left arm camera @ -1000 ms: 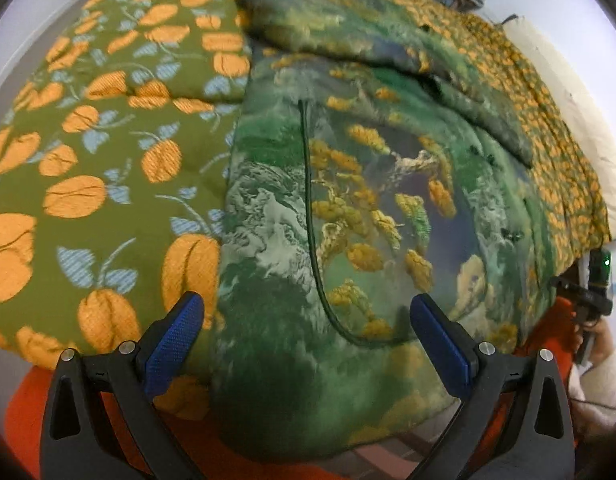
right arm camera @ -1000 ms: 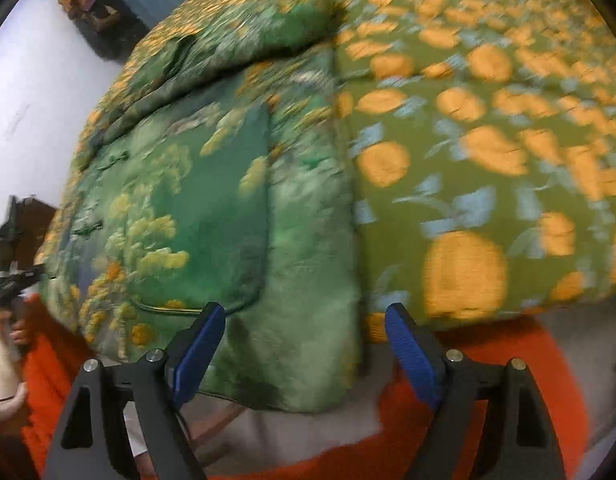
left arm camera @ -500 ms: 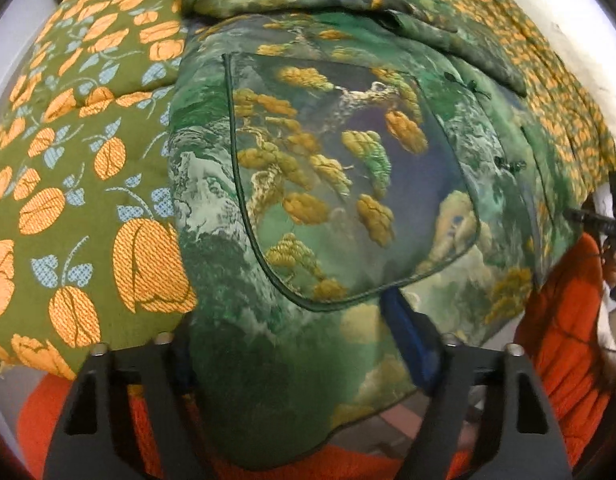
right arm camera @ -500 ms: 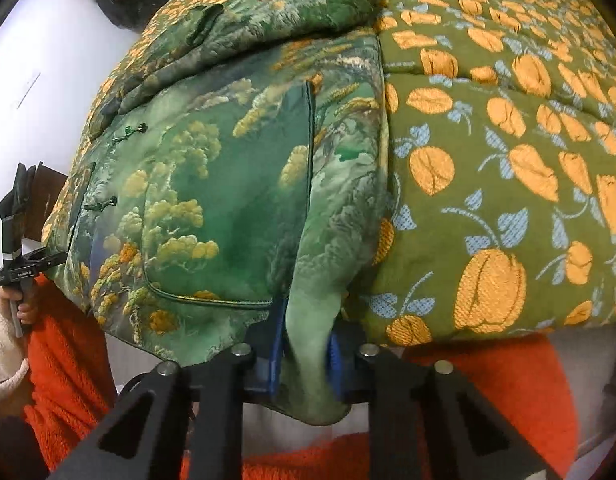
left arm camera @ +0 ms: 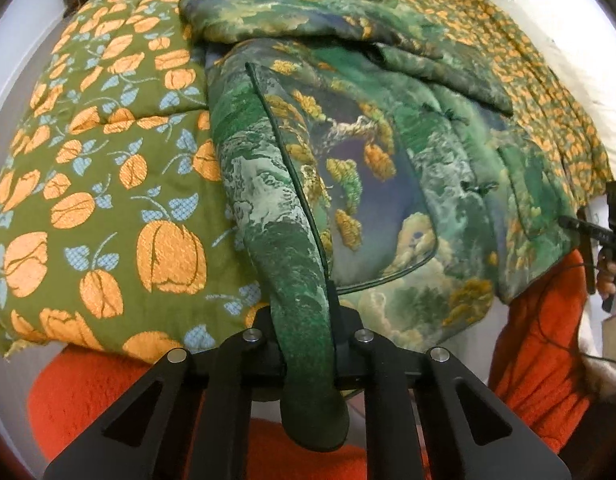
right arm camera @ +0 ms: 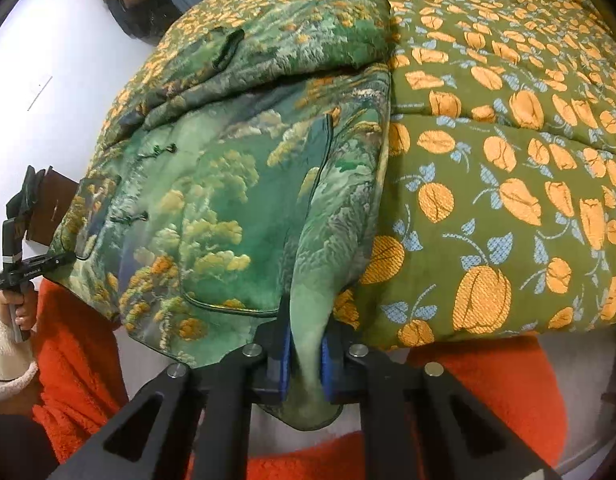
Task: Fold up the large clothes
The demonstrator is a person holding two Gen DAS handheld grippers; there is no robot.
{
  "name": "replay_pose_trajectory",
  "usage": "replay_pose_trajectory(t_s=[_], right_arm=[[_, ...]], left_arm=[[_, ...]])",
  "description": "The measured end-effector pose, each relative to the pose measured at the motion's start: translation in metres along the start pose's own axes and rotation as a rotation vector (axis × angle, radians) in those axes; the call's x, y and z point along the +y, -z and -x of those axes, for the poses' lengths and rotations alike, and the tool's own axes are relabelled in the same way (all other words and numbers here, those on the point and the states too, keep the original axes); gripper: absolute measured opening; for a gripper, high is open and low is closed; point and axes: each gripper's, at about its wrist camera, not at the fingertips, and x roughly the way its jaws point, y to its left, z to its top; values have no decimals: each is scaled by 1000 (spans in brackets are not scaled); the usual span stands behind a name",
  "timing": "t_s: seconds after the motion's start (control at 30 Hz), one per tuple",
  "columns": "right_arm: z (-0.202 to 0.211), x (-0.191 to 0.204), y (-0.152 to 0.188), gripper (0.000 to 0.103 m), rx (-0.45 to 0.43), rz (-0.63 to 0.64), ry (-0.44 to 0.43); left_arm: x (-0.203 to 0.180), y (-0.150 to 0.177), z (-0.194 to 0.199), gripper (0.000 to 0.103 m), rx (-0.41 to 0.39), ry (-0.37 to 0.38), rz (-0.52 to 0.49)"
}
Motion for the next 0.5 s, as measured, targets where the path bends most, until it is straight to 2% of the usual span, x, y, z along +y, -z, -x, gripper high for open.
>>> replay_pose_trajectory(t_s=[0.13,0.33,0.43,0.5], right_arm=[[18,3,4,10,-11,-8,-47],[43,-1,30,10,31,-79,-162],[63,-3,39,9,32,-150,-272],[78,-2,34,9,-7,-190,-350]], left_arm=[[6,8,17,11,-8,27,4],[2,49,53,11,25,63,-6],[3,61,81,10,18,140,50],[7,54,111,10,-55,199,82]])
